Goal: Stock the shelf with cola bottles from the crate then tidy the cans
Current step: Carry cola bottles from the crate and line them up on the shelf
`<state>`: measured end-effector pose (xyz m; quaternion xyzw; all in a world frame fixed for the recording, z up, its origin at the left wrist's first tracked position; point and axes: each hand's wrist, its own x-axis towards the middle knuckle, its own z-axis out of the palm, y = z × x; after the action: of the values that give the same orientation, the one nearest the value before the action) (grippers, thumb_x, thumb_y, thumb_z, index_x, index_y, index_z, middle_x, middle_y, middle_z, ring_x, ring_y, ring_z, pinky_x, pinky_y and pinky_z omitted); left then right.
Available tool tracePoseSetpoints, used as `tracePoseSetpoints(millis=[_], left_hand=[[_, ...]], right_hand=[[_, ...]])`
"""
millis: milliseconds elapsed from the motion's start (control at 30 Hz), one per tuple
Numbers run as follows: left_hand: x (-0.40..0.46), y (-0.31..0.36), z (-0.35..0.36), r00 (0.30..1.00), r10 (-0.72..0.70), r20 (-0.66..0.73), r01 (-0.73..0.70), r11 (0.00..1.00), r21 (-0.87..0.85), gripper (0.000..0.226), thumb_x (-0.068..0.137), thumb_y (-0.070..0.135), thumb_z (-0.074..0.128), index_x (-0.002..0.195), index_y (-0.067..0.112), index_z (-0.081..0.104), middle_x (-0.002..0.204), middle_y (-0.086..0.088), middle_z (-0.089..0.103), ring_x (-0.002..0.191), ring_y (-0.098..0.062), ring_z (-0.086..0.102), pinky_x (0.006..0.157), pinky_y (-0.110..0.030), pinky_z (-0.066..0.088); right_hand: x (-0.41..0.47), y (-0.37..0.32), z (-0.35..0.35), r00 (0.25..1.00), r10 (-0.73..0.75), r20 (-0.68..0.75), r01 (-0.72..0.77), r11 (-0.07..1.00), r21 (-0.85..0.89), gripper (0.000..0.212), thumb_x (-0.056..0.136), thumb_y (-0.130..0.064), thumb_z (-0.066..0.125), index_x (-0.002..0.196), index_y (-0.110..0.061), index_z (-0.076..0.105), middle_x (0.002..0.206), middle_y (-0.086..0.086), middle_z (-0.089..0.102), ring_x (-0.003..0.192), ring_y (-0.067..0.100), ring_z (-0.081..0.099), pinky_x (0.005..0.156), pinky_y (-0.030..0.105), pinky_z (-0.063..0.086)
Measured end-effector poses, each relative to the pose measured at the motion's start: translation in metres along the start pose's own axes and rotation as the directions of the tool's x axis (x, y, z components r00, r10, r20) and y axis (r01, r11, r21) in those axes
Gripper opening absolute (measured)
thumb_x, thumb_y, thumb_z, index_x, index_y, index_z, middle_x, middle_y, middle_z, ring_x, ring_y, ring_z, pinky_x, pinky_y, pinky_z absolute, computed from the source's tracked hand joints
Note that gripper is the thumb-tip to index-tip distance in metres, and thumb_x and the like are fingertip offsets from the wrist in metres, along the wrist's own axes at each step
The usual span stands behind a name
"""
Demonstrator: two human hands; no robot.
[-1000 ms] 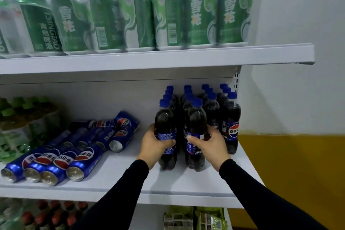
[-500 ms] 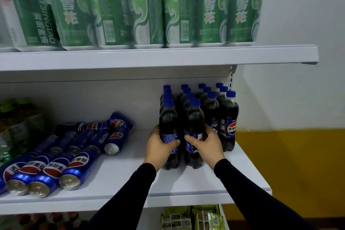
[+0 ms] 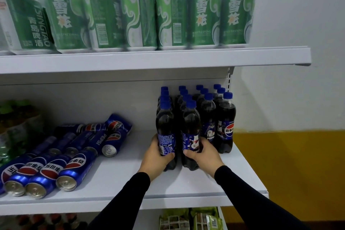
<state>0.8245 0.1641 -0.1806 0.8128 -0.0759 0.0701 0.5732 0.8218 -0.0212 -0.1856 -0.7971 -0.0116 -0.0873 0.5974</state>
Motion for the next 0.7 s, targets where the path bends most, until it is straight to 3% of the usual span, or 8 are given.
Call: tracePoseSetpoints(millis=[133,233,367,433,533,633,700], left_hand=[[-0.002,0.001,0.001,1.0,-0.014,0.011,0.014,1.0,-0.007,0.067,0.083,0.013,0.074,0.134,0.035,0.036,0.115,0.014,0.058,0.105,-0.008,0.059,0.084,-0.023,0.048],[-0.004,0.005,0.001,0.999,-0.03,0.021,0.031,0.999,-0.023,0.065,0.082,0.012,0.073,0.126,0.042,0.035,0.11,0.017,0.058,0.099,-0.001,0.058,0.071,-0.014,0.047],[-0.006,0.016,-0.003,1.0,-0.016,0.015,0.017,0.999,-0.051,0.067,0.08,0.005,0.073,0.126,0.037,0.036,0.106,0.021,0.056,0.096,0.003,0.057,0.066,-0.008,0.046],[-0.005,0.029,-0.01,1.0,0.004,-0.02,-0.005,0.997,-0.078,0.066,0.082,0.005,0.07,0.134,0.031,0.037,0.111,0.013,0.058,0.099,-0.001,0.057,0.074,-0.013,0.049],[-0.004,0.055,-0.024,0.993,0.046,-0.11,-0.058,0.992,-0.111,0.07,0.087,0.012,0.065,0.148,0.024,0.032,0.131,0.001,0.053,0.12,-0.017,0.052,0.097,-0.032,0.045],[-0.007,0.087,-0.035,0.97,0.121,-0.209,-0.153,0.977,-0.149,0.061,0.091,0.016,0.062,0.147,0.022,0.035,0.136,-0.002,0.051,0.123,-0.018,0.048,0.102,-0.033,0.041],[-0.011,0.107,-0.038,0.954,0.189,-0.233,-0.236,0.952,-0.195,0.052,0.093,0.013,0.059,0.141,0.021,0.042,0.133,-0.002,0.054,0.119,-0.015,0.052,0.103,-0.031,0.042]], right_hand=[[-0.001,0.0,0.0,1.0,0.005,0.008,-0.005,1.0,0.007,0.048,0.08,-0.023,0.078,0.119,-0.028,0.052,0.109,-0.01,0.064,0.103,0.011,0.062,0.088,0.026,0.049],[-0.002,0.0,0.0,1.0,0.017,0.023,-0.018,1.0,0.009,0.046,0.079,-0.025,0.079,0.115,-0.031,0.051,0.107,-0.01,0.064,0.103,0.011,0.062,0.086,0.026,0.05],[-0.005,-0.007,-0.005,0.998,0.027,0.052,-0.028,1.0,0.009,0.05,0.076,-0.028,0.081,0.118,-0.028,0.053,0.108,-0.011,0.065,0.1,0.008,0.063,0.079,0.021,0.05],[-0.006,-0.013,-0.011,0.999,0.008,0.034,-0.009,1.0,0.02,0.048,0.078,-0.033,0.079,0.119,-0.028,0.055,0.114,-0.008,0.066,0.104,0.008,0.062,0.087,0.026,0.052],[-0.014,-0.03,-0.023,0.999,-0.038,-0.034,0.039,0.998,0.05,0.051,0.084,-0.038,0.072,0.129,-0.022,0.052,0.122,-0.005,0.061,0.115,0.012,0.058,0.098,0.029,0.046],[-0.027,-0.052,-0.038,0.988,-0.096,-0.119,0.105,0.992,0.07,0.053,0.091,-0.038,0.064,0.136,-0.015,0.049,0.124,-0.005,0.058,0.115,0.01,0.055,0.096,0.024,0.042],[-0.034,-0.061,-0.05,0.979,-0.108,-0.172,0.127,0.987,0.099,0.049,0.093,-0.039,0.06,0.135,-0.017,0.05,0.121,-0.008,0.058,0.116,0.009,0.054,0.1,0.027,0.044]])
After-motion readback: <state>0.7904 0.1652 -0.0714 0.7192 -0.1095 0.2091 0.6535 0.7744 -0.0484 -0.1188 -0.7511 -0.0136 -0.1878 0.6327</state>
